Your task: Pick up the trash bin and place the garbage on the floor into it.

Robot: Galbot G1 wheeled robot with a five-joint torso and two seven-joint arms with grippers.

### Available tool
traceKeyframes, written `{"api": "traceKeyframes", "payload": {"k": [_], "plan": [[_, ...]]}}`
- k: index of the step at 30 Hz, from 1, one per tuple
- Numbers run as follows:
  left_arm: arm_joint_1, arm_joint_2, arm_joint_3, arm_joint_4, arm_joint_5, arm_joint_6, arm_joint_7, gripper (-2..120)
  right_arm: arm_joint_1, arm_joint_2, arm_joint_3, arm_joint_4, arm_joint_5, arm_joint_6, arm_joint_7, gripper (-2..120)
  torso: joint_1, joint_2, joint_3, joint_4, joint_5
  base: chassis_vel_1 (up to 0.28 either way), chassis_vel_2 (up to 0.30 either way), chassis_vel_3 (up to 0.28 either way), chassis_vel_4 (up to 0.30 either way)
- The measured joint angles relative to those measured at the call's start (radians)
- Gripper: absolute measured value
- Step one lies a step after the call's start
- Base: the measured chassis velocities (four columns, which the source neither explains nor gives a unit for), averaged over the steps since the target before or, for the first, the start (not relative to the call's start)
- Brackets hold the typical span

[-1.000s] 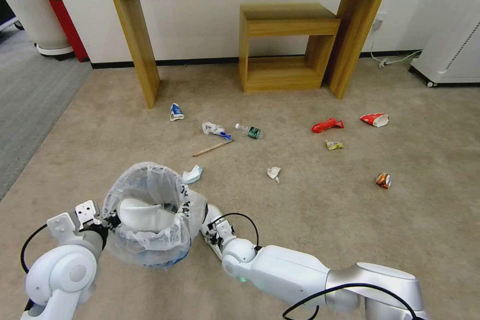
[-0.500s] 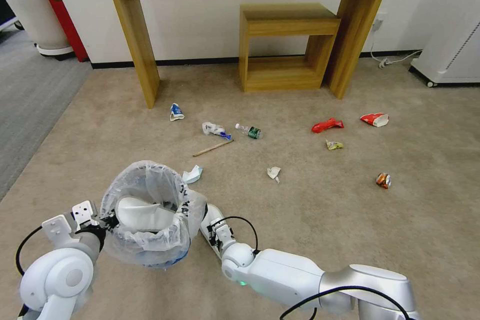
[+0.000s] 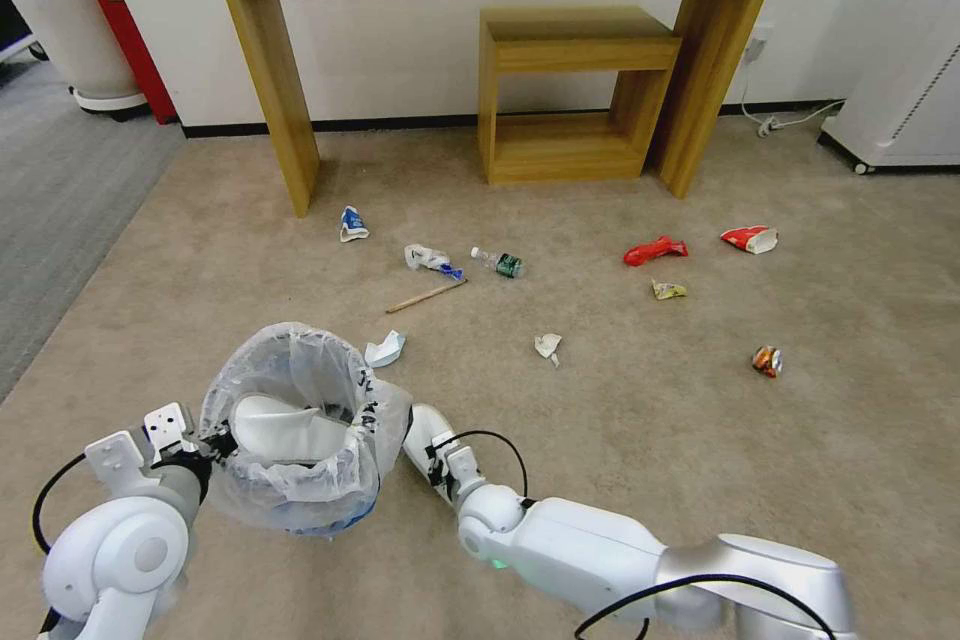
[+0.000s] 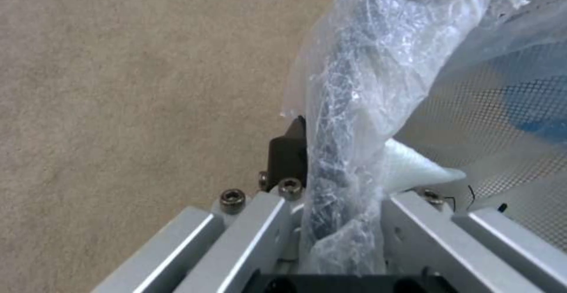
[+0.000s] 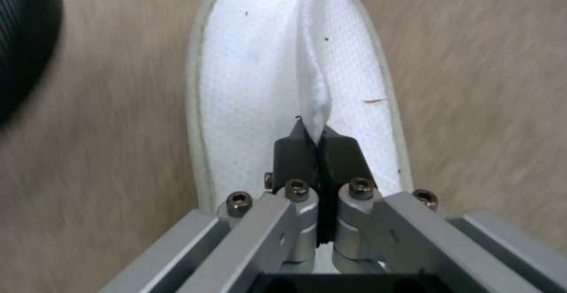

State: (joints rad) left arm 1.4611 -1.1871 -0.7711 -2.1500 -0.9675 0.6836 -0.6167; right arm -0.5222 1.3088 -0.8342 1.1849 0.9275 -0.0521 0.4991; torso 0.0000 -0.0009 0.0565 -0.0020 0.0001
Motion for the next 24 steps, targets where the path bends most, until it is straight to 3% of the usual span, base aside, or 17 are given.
{"api": "traceKeyframes", "payload": {"k": [5,6,8,12,14,16,17,20,24], "plan": [[-0.001,0.002,0.005,0.006,0.0,0.002,-0.002,1,-0.018,-0.088,0.101,0.155,-0.047,0.022,0.002,0,0.0,0.0,0.0,0.0002,0.0002,0.0,0.0,0.0,0.0],[-0.003,0.003,0.008,0.008,0.0,0.003,-0.004,1,-0.025,-0.134,0.142,0.213,-0.069,0.028,-0.002,0,0.0,0.0,0.0,0.0001,0.0003,0.0,0.0,0.0,0.0],[-0.006,0.005,0.013,0.01,0.0,0.005,-0.007,1,-0.036,-0.219,0.208,0.304,-0.119,0.06,-0.034,0,0.0,0.0,0.0,-0.0004,0.0,0.0,0.0,0.0,0.0],[-0.007,0.005,0.02,0.009,-0.002,0.008,-0.007,1,-0.05,-0.298,0.288,0.438,-0.156,0.112,-0.106,0,0.0,0.0,0.0,-0.0003,0.0003,0.0,0.0,0.0,0.0],[-0.007,0.006,0.022,0.008,-0.002,0.008,-0.008,1,-0.054,-0.322,0.312,0.492,-0.158,0.136,-0.137,0,0.0,0.0,0.0,-0.0003,0.0,0.0,0.0,0.0,0.0],[-0.008,0.008,0.024,0.001,-0.003,0.011,-0.009,1,-0.056,-0.356,0.351,0.583,-0.169,0.214,-0.238,0,0.0,0.0,0.0,0.0,0.0002,0.0,0.0,0.0,0.0],[-0.008,0.008,0.024,0.001,-0.003,0.011,-0.009,1,-0.056,-0.356,0.351,0.583,-0.169,0.214,-0.238,0,0.0,0.0,0.0,0.0,0.0002,0.0,0.0,0.0,0.0],[-0.006,0.01,0.024,-0.01,-0.004,0.011,-0.011,1,-0.044,-0.37,0.377,0.648,-0.186,0.312,-0.379,0,0.0,0.0,0.0,-0.0001,0.0001,0.0,0.0,0.0,0.0],[0.001,0.009,0.021,-0.023,-0.004,0.013,-0.012,1,-0.021,-0.369,0.369,0.695,-0.206,0.352,-0.447,0,0.0,0.0,0.0,0.0,-0.0001,0.0,0.0,0.0,0.0]]}}
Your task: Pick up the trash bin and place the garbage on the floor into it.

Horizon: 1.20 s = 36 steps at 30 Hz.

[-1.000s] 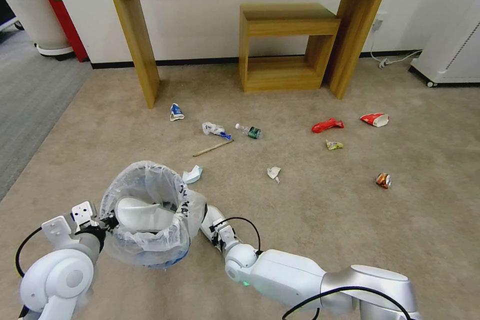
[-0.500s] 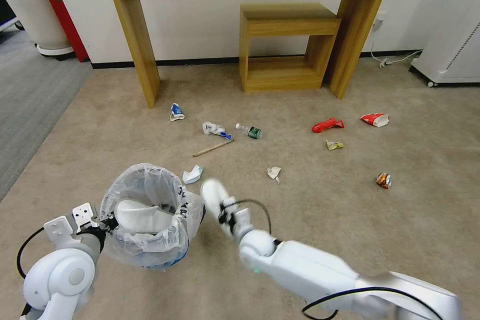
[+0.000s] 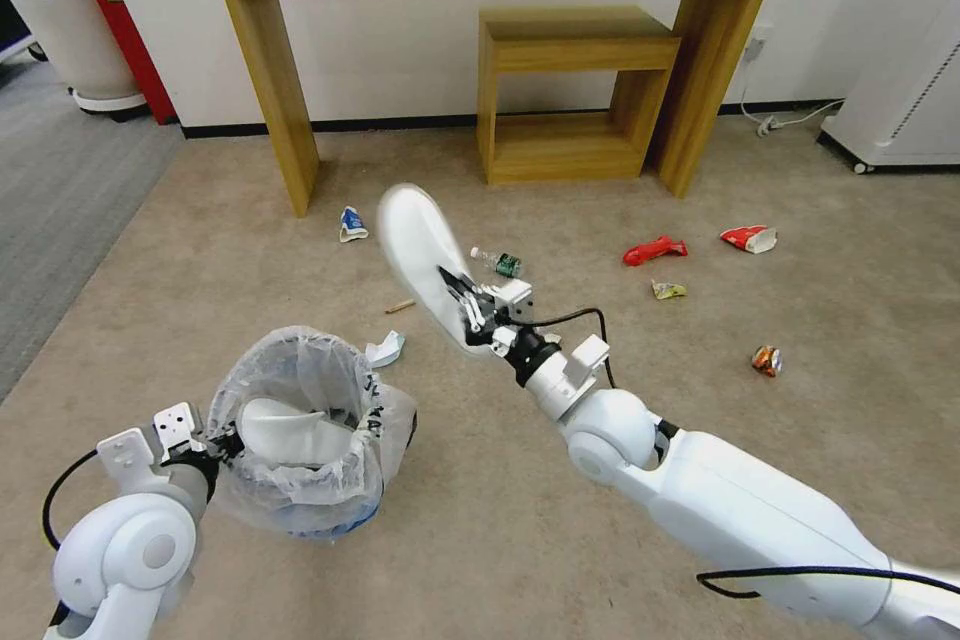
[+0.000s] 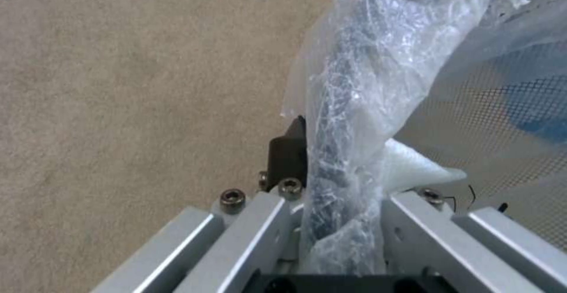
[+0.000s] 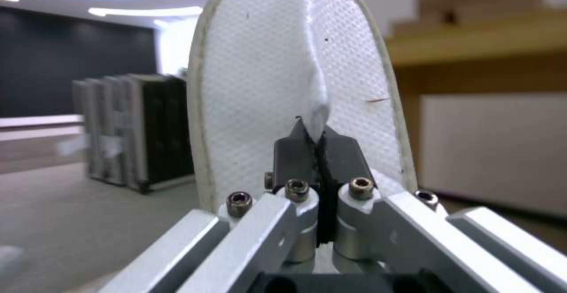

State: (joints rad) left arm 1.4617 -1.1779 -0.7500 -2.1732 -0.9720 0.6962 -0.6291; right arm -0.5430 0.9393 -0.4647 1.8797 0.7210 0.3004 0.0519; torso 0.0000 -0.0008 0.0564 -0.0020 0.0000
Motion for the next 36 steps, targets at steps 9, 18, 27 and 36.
{"api": "traceKeyframes", "payload": {"k": [9,18,27,36], "plan": [[0.006,-0.01,-0.004,-0.021,-0.002,0.002,-0.002,1,0.081,0.074,-0.114,-0.048,-0.152,0.097,-0.083,0,0.0,0.0,0.0,0.0,-0.0001,0.0,0.0,0.0,0.0],[0.005,-0.028,-0.003,-0.033,-0.004,0.006,-0.005,1,0.188,0.287,-0.259,-0.242,-0.22,0.18,-0.108,0,0.0,0.0,0.0,0.0002,-0.0002,0.0,0.0,0.0,0.0],[0.012,-0.027,-0.012,-0.04,-0.006,0.005,-0.005,1,0.22,0.364,-0.336,-0.371,-0.262,0.205,-0.117,0,0.0,0.0,0.0,0.0,-0.0002,0.0,0.0,0.0,0.0],[0.02,-0.035,-0.016,-0.045,-0.005,0.001,-0.001,1,0.197,0.414,-0.385,-0.502,-0.325,0.26,-0.122,0,0.0,0.0,0.0,0.0,-0.0001,0.0,0.0,0.0,0.0]]}}
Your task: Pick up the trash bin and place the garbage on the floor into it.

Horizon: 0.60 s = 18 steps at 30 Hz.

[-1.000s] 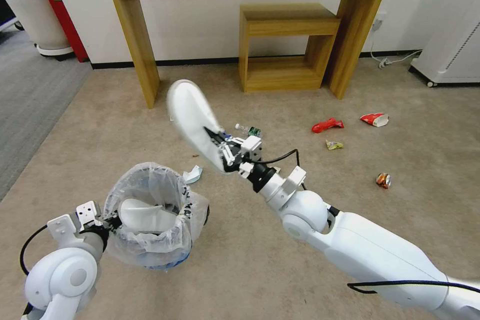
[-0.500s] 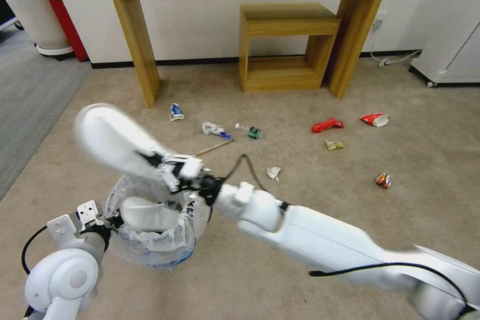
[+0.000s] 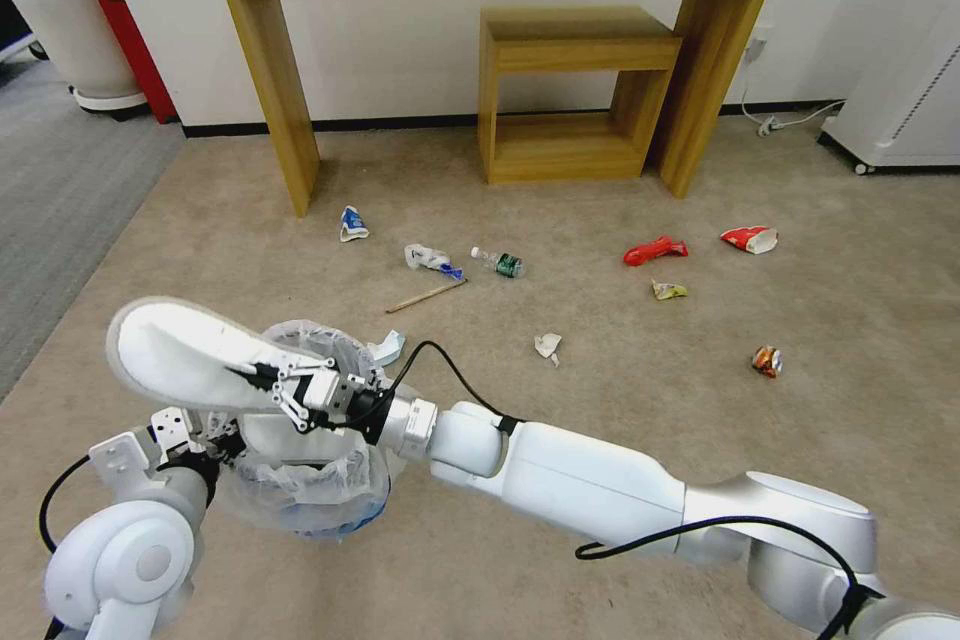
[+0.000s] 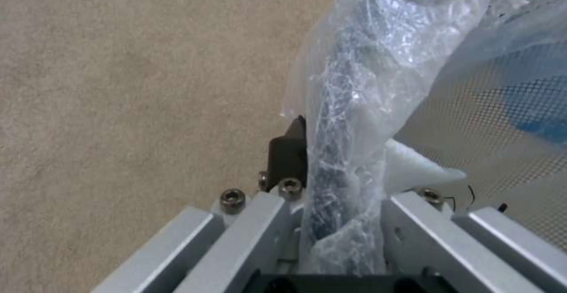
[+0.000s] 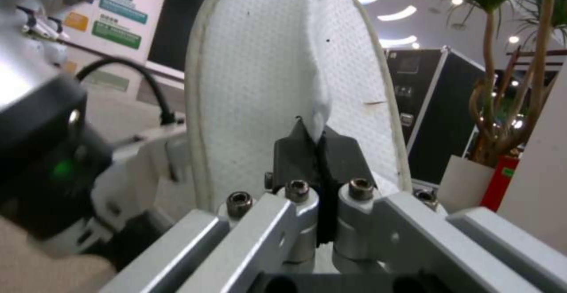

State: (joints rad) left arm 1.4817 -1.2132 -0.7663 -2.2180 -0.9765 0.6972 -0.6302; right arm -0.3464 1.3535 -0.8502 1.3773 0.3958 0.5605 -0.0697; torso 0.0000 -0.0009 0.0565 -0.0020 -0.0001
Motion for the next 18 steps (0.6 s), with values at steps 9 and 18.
{"api": "traceKeyframes", "payload": {"k": [9,18], "plan": [[0.008,0.0,-0.007,-0.001,0.001,-0.006,0.004,1,-0.02,0.015,-0.005,-0.049,-0.035,0.022,-0.001,0,0.0,0.0,0.0,0.0,0.0,0.0,0.0,0.0,0.0],[0.004,0.006,-0.009,-0.003,-0.002,-0.007,0.003,1,-0.031,-0.007,0.009,-0.059,-0.047,0.019,-0.001,10,0.0,0.0,0.0,0.0,0.0001,0.0,0.0,0.0,0.0]]}}
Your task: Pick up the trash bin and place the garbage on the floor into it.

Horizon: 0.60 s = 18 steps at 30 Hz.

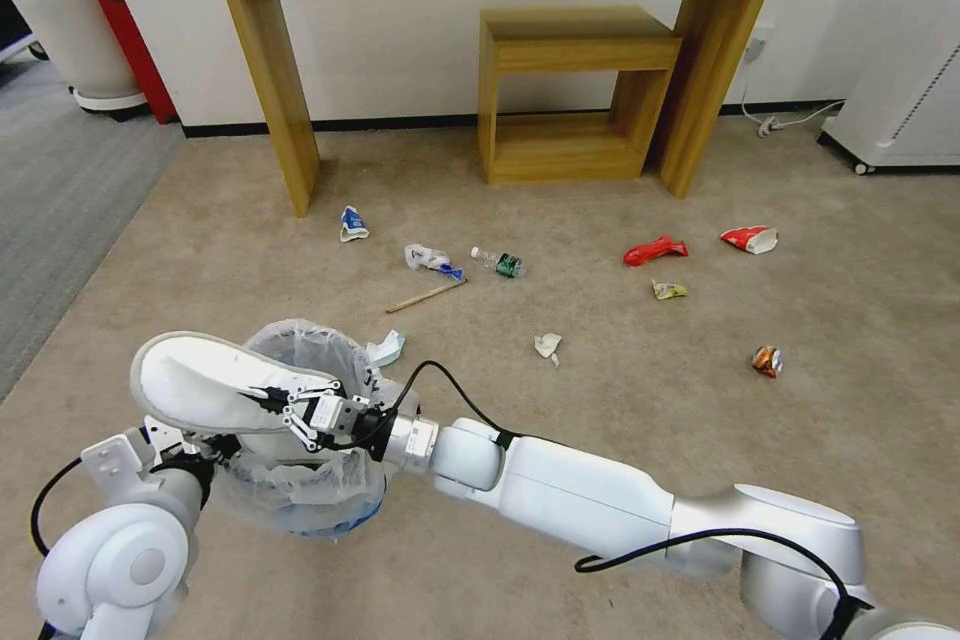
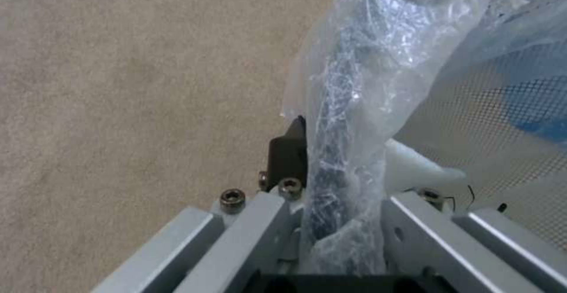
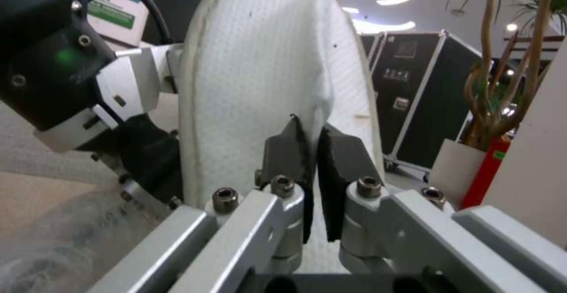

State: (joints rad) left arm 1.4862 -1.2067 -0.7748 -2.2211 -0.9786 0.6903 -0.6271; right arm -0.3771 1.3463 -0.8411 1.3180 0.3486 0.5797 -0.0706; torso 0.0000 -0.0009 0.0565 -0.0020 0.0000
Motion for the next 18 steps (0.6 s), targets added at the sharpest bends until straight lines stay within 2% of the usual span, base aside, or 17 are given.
{"api": "traceKeyframes", "payload": {"k": [2,3,6,7,10,11,14,16,17,18], "plan": [[-0.001,-0.001,0.001,0.001,0.0,0.0,0.0,1,-0.002,-0.003,0.004,-0.004,-0.003,-0.001,0.0,18,0.0,0.0,0.0,0.0,0.0,0.0,0.0,0.0,0.0],[-0.001,-0.001,0.001,0.001,0.0,0.0,0.0,1,-0.002,-0.003,0.004,-0.004,-0.003,-0.001,0.0,18,0.0,0.0,0.0,0.0,0.0,0.0,0.0,0.0,0.0],[-0.002,0.0,0.001,0.001,0.0,0.0,0.0,1,-0.008,-0.005,0.011,-0.011,-0.017,-0.002,0.0,32,0.0,0.0,0.0,0.0,0.0,0.0,0.0,0.0,0.0],[-0.002,0.0,0.001,0.001,0.0,0.0,0.0,1,-0.008,-0.005,0.011,-0.011,-0.017,-0.002,0.0,32,0.0,0.0,0.0,0.0,0.0,0.0,0.0,0.0,0.0],[-0.002,0.001,0.0,0.005,0.0,0.0,-0.001,1,-0.014,-0.008,0.023,-0.007,-0.023,-0.002,0.003,47,0.0,0.0,0.0,0.0,0.0,0.0,0.0,0.0,0.0],[-0.002,0.001,0.0,0.005,0.0,0.0,-0.001,1,-0.014,-0.008,0.023,-0.007,-0.023,-0.002,0.003,47,0.0,0.0,0.0,0.0,0.0,0.0,0.0,0.0,0.0],[-0.003,0.002,0.0,0.007,0.001,0.001,-0.001,1,-0.014,-0.02,0.042,0.025,-0.013,-0.016,0.019,61,0.0,0.0,0.0,0.0,0.0001,0.0,0.0,0.0,0.0],[-0.003,0.002,0.0,0.007,0.001,0.001,-0.001,1,-0.014,-0.022,0.044,0.03,-0.011,-0.019,0.021,63,0.0,0.0,0.0,0.0,0.0001,0.0,0.0,0.0,0.0],[-0.003,0.003,0.0,0.008,0.002,0.002,-0.001,1,-0.014,-0.027,0.05,0.042,-0.003,-0.024,0.028,71,0.0,0.0,0.0,0.0,0.0,0.0,0.0,0.0,0.0],[-0.003,0.004,0.001,0.01,0.002,0.002,-0.002,1,-0.014,-0.032,0.054,0.051,0.003,-0.029,0.032,72,0.0,0.0,0.0,0.0,0.0001,0.0,0.0,0.0,0.0]]}}
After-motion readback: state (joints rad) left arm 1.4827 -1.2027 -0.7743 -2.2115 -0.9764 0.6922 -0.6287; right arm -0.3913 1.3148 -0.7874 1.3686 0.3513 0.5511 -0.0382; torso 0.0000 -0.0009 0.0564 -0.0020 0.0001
